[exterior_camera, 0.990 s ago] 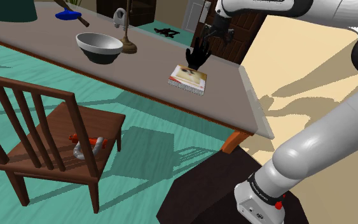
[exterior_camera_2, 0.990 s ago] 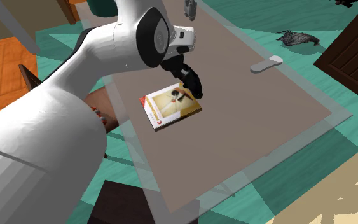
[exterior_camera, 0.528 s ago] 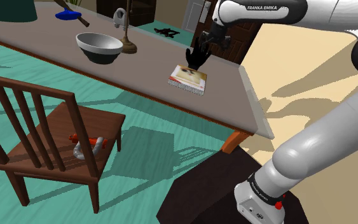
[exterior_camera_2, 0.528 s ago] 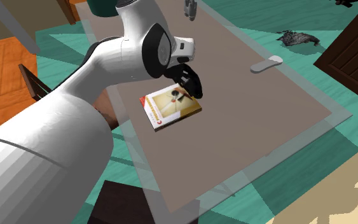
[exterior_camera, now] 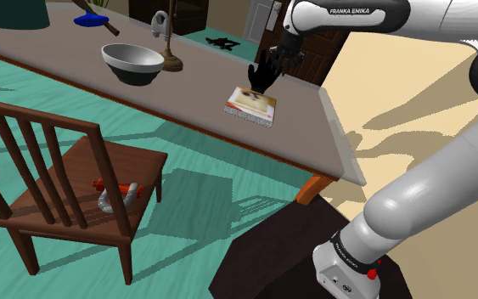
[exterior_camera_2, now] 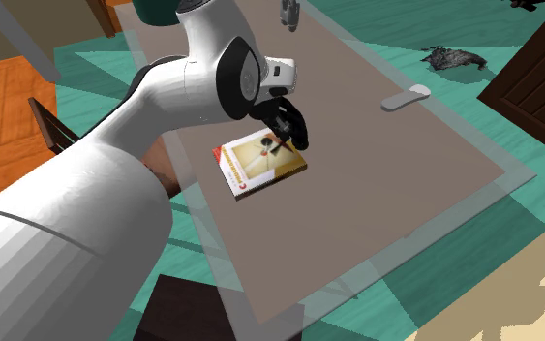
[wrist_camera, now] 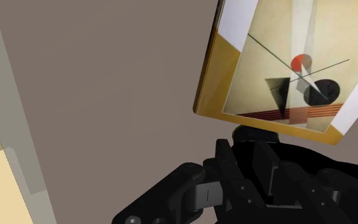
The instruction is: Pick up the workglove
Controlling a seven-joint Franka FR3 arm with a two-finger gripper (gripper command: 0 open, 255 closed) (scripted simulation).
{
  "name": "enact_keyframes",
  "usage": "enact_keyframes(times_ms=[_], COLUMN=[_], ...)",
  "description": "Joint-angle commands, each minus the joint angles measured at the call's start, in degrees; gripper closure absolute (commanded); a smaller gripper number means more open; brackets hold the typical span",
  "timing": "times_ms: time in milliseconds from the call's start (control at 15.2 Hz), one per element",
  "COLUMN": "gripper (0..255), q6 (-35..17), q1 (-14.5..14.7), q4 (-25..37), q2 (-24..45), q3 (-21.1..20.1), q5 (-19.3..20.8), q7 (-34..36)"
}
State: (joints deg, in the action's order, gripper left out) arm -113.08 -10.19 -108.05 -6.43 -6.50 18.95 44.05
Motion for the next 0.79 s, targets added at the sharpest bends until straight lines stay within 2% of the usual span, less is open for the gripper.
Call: enact_keyframes(times_ms=[0,726], gripper=[255,255], q6=[0.0,7.35], q1=[0.0,0.19], q4=[-0.01,8.23], q2=[0.01,0.65], q3=[0.0,-0.24], q5=[0.0,-0.72], q7=[0.0,-2.12])
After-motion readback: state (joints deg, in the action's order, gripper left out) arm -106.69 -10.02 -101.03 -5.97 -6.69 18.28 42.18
